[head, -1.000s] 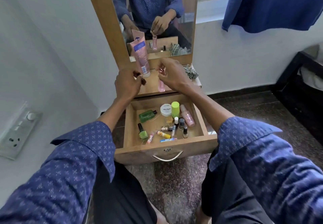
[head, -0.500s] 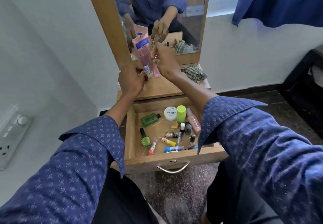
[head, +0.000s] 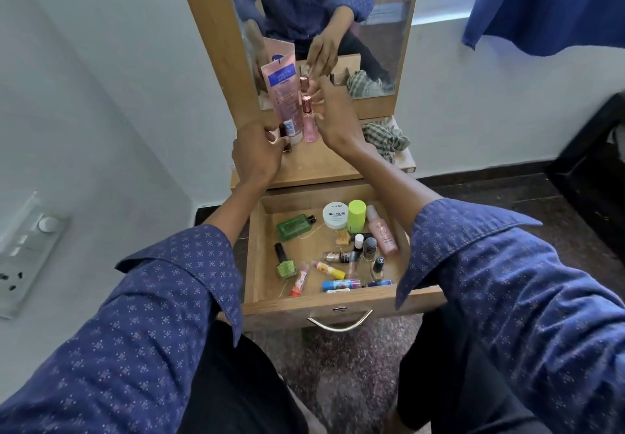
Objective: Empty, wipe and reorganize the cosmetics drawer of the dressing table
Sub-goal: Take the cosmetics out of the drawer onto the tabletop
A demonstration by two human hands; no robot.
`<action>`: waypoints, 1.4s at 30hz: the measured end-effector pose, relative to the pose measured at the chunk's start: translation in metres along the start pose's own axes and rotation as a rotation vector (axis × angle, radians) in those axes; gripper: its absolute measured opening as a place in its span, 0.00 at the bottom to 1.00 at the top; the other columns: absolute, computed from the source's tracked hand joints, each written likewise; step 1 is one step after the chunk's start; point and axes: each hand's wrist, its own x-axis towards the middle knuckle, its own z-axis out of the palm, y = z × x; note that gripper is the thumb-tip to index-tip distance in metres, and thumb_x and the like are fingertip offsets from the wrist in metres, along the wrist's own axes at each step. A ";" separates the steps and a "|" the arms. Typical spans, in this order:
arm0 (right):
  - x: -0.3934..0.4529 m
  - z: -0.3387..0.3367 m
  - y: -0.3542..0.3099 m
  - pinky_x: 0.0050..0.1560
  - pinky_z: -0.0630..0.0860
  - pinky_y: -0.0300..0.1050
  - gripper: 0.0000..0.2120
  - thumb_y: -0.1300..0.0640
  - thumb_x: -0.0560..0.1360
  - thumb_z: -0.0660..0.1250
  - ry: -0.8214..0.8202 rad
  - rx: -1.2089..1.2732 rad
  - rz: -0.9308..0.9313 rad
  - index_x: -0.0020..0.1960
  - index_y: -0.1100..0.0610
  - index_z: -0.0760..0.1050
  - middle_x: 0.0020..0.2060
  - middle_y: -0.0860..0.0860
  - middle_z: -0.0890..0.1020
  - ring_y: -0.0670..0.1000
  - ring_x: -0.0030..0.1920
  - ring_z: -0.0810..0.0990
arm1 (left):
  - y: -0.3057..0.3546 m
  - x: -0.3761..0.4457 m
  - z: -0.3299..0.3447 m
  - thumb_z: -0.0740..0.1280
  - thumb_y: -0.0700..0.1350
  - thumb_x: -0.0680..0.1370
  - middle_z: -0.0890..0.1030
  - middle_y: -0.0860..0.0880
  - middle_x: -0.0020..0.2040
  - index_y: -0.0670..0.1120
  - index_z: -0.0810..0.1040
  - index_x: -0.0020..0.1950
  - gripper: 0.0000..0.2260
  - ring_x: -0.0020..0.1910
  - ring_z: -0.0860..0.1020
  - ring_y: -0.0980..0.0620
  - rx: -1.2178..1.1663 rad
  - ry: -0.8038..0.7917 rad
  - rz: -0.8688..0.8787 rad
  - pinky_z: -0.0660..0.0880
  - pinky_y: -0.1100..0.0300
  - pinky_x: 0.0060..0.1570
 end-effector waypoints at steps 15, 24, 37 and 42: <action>-0.119 -0.012 0.012 0.44 0.81 0.46 0.09 0.62 0.73 0.69 -0.685 -0.185 -0.044 0.45 0.49 0.82 0.41 0.42 0.85 0.43 0.43 0.82 | -0.052 -0.105 -0.001 0.73 0.58 0.74 0.83 0.55 0.41 0.52 0.82 0.45 0.10 0.43 0.82 0.53 0.332 -0.519 0.351 0.79 0.52 0.43; -0.159 -0.012 0.014 0.41 0.68 0.46 0.09 0.60 0.71 0.74 -0.968 -0.638 -0.032 0.49 0.51 0.80 0.50 0.50 0.81 0.56 0.50 0.82 | -0.053 -0.130 0.002 0.74 0.45 0.77 0.82 0.45 0.58 0.45 0.79 0.61 0.13 0.53 0.83 0.42 0.513 -0.442 0.365 0.79 0.49 0.47; -0.177 -0.005 0.009 0.52 0.75 0.52 0.09 0.59 0.77 0.71 -0.819 -0.866 -0.192 0.57 0.56 0.81 0.55 0.55 0.83 0.58 0.55 0.82 | -0.048 -0.129 0.020 0.72 0.41 0.78 0.84 0.42 0.56 0.44 0.82 0.52 0.04 0.50 0.84 0.41 0.504 -0.456 0.267 0.79 0.50 0.50; -0.168 -0.005 0.010 0.41 0.71 0.47 0.14 0.47 0.72 0.77 -0.765 -0.696 -0.140 0.52 0.54 0.82 0.51 0.54 0.84 0.58 0.50 0.83 | -0.048 -0.128 0.015 0.74 0.45 0.77 0.82 0.43 0.59 0.43 0.79 0.59 0.13 0.57 0.81 0.41 0.353 -0.337 0.279 0.77 0.49 0.54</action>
